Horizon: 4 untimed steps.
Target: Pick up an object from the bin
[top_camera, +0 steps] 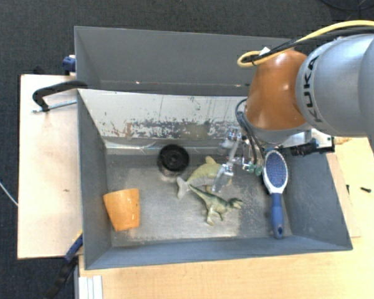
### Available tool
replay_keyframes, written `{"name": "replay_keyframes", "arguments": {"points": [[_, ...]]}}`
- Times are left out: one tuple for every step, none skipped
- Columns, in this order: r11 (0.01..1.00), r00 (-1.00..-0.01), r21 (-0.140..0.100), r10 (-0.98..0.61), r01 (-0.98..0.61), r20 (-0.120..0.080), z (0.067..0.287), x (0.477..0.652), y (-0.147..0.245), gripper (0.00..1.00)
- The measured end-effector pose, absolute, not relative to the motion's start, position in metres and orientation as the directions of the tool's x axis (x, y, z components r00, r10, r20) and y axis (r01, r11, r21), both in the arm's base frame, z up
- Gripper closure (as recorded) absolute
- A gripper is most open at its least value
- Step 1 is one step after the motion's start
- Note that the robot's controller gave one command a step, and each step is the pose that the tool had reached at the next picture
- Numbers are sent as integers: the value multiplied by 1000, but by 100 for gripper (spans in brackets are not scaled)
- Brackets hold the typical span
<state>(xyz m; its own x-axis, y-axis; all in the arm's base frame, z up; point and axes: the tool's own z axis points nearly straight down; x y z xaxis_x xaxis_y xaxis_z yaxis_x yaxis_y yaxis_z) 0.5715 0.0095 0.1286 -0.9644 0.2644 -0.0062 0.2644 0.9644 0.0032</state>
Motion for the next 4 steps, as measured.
{"name": "replay_keyframes", "arguments": {"points": [[908,-908,9,419,419,-12,75,564,16,0],[909,-909,3,417,417,-5,76,566,17,0],[909,-909,3,417,417,-6,77,566,17,100],[910,-909,7,416,416,-12,162,569,18,100]]}}
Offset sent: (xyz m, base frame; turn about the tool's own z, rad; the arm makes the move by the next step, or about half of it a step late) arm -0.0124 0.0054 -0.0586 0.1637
